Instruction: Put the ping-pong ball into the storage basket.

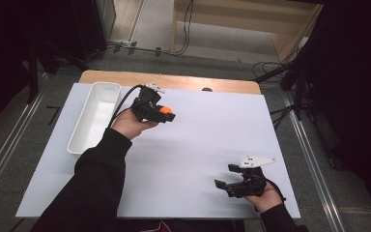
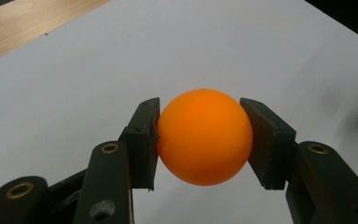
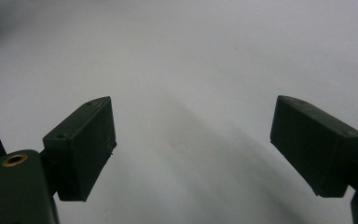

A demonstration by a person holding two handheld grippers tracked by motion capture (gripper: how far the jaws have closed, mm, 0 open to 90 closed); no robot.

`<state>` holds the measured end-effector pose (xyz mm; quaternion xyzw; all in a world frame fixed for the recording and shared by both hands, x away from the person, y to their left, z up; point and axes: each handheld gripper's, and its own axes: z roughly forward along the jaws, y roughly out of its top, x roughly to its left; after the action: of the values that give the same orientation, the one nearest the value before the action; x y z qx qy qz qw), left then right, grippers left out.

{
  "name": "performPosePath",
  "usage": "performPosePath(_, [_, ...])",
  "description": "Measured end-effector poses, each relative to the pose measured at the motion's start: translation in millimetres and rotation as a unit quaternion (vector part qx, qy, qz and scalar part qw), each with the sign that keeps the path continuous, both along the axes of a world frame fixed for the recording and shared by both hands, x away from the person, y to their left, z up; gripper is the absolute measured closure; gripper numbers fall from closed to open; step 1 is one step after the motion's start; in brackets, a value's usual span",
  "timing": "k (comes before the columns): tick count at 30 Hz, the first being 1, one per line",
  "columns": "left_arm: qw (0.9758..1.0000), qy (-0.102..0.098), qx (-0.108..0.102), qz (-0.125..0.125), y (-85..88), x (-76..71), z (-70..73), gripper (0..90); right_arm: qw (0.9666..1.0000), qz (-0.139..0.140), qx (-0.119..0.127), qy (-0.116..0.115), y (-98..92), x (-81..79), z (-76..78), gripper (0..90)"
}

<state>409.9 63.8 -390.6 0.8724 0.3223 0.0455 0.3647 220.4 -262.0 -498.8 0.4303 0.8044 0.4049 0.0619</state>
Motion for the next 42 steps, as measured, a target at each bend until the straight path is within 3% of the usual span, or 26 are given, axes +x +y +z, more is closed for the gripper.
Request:
performPosePath(6, [0.9999,-0.008,0.010,0.008,8.7,2.2,3.1,50.5,1.0000,0.000,0.001,0.001,0.2,0.0,0.0,12.9])
performPosePath(16, [0.9999,-0.006,0.002,0.013,17.8,4.8,4.6,50.6,1.0000,0.001,0.002,0.001,0.2,0.2,-0.2,12.9])
performPosePath(25, [0.9995,-0.009,0.015,0.026,28.1,8.9,6.3,50.5,1.0000,0.003,0.003,0.000,0.8,-0.2,0.0,12.9])
performPosePath(42, [0.9990,-0.013,0.009,0.043,44.2,13.1,11.4,50.7,0.9999,0.012,0.002,0.003,2.2,-0.6,-0.4,12.9])
